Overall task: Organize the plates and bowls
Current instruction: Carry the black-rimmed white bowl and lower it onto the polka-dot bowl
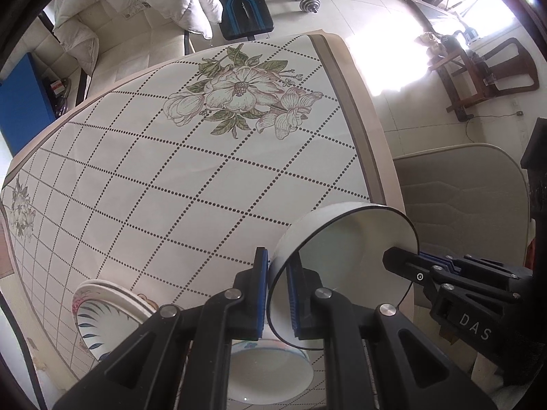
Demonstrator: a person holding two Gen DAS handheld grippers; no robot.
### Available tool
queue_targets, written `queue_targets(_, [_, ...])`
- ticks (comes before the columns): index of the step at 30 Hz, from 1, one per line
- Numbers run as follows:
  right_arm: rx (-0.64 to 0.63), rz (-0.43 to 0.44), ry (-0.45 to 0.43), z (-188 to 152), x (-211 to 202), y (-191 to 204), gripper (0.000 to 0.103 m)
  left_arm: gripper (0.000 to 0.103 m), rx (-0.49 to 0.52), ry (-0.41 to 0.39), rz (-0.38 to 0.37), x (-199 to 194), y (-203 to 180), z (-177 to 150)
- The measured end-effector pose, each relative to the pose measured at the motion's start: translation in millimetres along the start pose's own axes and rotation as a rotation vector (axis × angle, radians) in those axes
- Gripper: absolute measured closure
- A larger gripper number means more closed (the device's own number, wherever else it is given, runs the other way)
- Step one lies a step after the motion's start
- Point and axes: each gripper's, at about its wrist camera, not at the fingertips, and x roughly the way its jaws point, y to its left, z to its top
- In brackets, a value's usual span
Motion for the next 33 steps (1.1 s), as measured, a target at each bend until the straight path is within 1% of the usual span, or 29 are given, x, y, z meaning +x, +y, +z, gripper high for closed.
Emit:
queue_targets(11, [-0.049, 0.034, 0.037, -64, 2, 35, 0.092, 0.094, -0.053, -0.009, -0.002, -23, 29, -68])
queue_targets(16, [-0.080, 0.035, 0.061, -91, 11, 49, 0.092, 0.094, -0.067, 0.001, 0.007, -23, 41, -97])
queue_targets(20, [-0.102, 0.024, 0.083, -109, 21, 56, 0.092, 0.094, -0.081, 0.029, 0.002, -13, 48, -117])
queue_targets(26, [-0.116, 0.003, 0.124, -122, 42, 58, 0.092, 0.094, -0.112, 0.059, -0.002, 0, 55, -133])
queue_targets(33, [-0.135, -0.025, 0.146, -125, 51, 60, 0.092, 0.094, -0.119, 0.080, -0.008, 8, 55, -138])
